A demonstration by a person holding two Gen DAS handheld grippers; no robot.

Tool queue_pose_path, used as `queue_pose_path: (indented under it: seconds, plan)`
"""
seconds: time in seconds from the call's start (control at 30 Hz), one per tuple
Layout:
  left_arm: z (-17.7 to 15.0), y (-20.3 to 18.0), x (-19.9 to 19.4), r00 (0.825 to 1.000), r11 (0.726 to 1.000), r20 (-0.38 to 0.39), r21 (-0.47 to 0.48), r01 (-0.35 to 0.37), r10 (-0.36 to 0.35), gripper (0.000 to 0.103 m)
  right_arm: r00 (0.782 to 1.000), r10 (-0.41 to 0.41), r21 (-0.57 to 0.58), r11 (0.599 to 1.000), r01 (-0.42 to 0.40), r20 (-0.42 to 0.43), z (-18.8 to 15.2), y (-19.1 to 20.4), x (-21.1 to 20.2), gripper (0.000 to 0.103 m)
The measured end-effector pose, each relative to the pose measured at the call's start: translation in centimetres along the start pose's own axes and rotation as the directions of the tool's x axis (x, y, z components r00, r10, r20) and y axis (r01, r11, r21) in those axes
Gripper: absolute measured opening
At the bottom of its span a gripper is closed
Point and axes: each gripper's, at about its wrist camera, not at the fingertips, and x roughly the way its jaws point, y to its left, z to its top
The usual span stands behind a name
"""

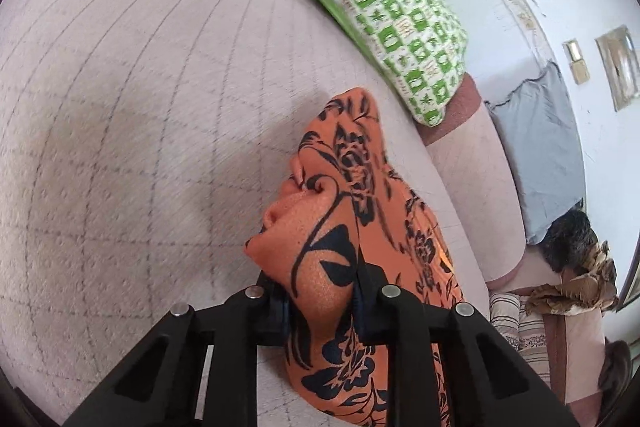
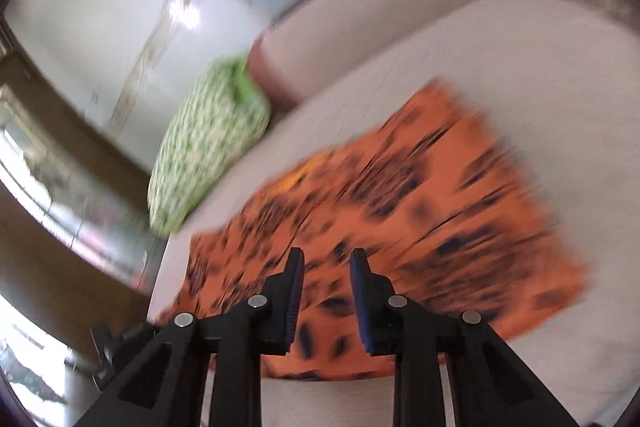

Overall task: Fold small clothes
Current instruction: 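Grasp the folded blouse corner with the left gripper while the right gripper grasps the other end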

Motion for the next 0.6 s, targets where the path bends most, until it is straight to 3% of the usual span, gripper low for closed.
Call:
queue_pose_path:
  seconds: [0.17,0.23,0.27,0.3,0.33,0.4,0.43,0.5,0.6]
  plan:
    - [0.0,-0.7,-0.1,1.000,0.999,0.011,0.044,-0.010,0.009,0.023,0.995,0.037,0.022,0.999,-0.035,-0.096,-1.0,2.3,5.3,0.024]
    - [-0.1,-0.9,-0.1,1.000,0.998,0.014,0.063,-0.022,0.021,0.023,0.988,0.018,0.055,0.998,-0.010,-0.151,-1.6,2.0,7.9,0.025]
    - [-0.1,-1.0,-0.2,1.000,0.997,0.016,0.071,-0.025,0.024,0.022,0.975,-0.010,0.073,0.997,0.027,-0.222,-2.3,1.5,9.2,0.021]
    - [-0.1,-1.1,-0.3,0.999,0.996,0.021,0.081,-0.026,0.025,0.022,0.970,-0.018,0.090,0.995,0.041,-0.241,-2.6,0.7,9.8,0.008]
    - [-0.1,-1.2,-0.4,0.999,0.995,0.027,0.090,-0.030,0.027,0.022,0.975,-0.012,0.109,0.993,0.037,-0.224,-2.5,0.3,9.4,0.009]
    - [-0.4,-1.9,-0.6,0.998,0.991,0.042,0.124,-0.042,0.037,0.022,0.966,0.039,0.152,0.988,0.001,-0.257,-2.1,-0.5,8.9,0.009]
    - [-0.6,-2.4,-0.8,0.998,0.988,0.052,0.147,-0.049,0.041,0.021,0.953,0.116,0.200,0.978,-0.060,-0.279,-2.0,-1.0,9.1,0.008]
    - [-0.9,-3.9,-1.2,0.997,0.979,0.067,0.199,-0.046,0.033,0.021,0.943,0.185,0.289,0.952,-0.101,-0.278,-1.8,-2.4,8.7,0.008]
    - [-2.0,-7.1,-2.2,0.996,0.949,0.087,0.312,-0.044,0.018,0.021,0.942,0.222,0.336,0.933,-0.130,-0.252,-1.4,-4.1,6.7,0.011]
